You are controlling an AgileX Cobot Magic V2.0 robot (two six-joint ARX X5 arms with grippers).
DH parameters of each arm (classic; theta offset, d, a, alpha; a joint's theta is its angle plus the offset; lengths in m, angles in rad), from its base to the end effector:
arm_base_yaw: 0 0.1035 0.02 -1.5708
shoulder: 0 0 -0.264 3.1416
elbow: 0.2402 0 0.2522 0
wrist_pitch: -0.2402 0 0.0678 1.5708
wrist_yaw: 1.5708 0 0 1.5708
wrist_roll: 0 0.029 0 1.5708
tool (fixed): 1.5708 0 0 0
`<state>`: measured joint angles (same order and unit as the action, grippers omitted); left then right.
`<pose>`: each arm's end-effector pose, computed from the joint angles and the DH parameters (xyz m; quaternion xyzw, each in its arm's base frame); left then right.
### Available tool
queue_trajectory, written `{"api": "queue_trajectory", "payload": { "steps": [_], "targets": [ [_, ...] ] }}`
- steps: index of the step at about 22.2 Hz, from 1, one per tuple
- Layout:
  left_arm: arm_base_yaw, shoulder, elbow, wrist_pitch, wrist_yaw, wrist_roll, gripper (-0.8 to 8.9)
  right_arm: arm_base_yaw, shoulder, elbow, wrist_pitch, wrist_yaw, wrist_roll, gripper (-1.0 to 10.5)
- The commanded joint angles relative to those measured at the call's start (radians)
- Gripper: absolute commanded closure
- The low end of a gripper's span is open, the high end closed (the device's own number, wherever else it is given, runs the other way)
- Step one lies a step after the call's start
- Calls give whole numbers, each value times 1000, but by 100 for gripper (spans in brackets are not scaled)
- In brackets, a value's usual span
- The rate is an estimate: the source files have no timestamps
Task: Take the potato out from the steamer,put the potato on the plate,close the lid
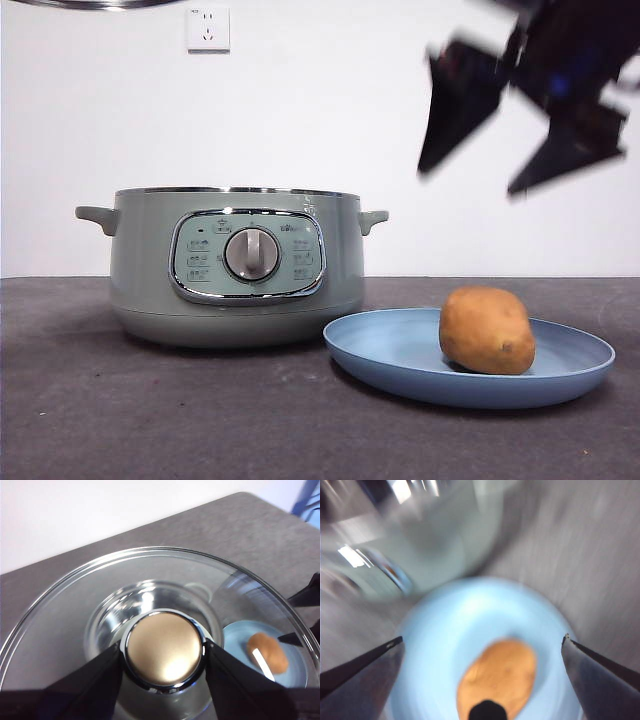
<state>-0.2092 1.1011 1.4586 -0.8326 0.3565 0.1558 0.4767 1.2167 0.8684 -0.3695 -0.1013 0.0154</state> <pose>0.1871 -0.0501 0.4374 0.0554 0.2129 -0.2887 0.9318 0.2226 0.1182 0.2603 -0.0586 0.3471 0.2642 0.8979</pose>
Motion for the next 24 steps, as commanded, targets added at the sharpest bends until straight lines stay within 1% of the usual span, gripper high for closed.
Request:
{"api": "queue_trajectory", "payload": {
  "steps": [1,3,5,7,9,10,13,24],
  "targets": [
    [-34,69,10,107,17,11,822,1,-119,41,1,6,24,317],
    [-63,142,10,156,16,29,822,1,-207,84,2,5,40,317],
    [-86,216,10,203,10,37,822,1,-272,128,-2,6,40,317],
    [-100,283,10,246,10,55,822,1,-319,172,-21,5,42,317],
    [-113,343,10,284,9,57,822,2,-351,201,-24,2,66,317],
    [-117,369,10,301,7,58,822,2,-364,211,-24,2,66,317],
    [-120,420,11,332,-19,58,822,2,-383,221,-21,2,66,317],
    [-120,541,10,384,-24,71,822,2,-399,221,-32,3,66,317]
  ]
}}
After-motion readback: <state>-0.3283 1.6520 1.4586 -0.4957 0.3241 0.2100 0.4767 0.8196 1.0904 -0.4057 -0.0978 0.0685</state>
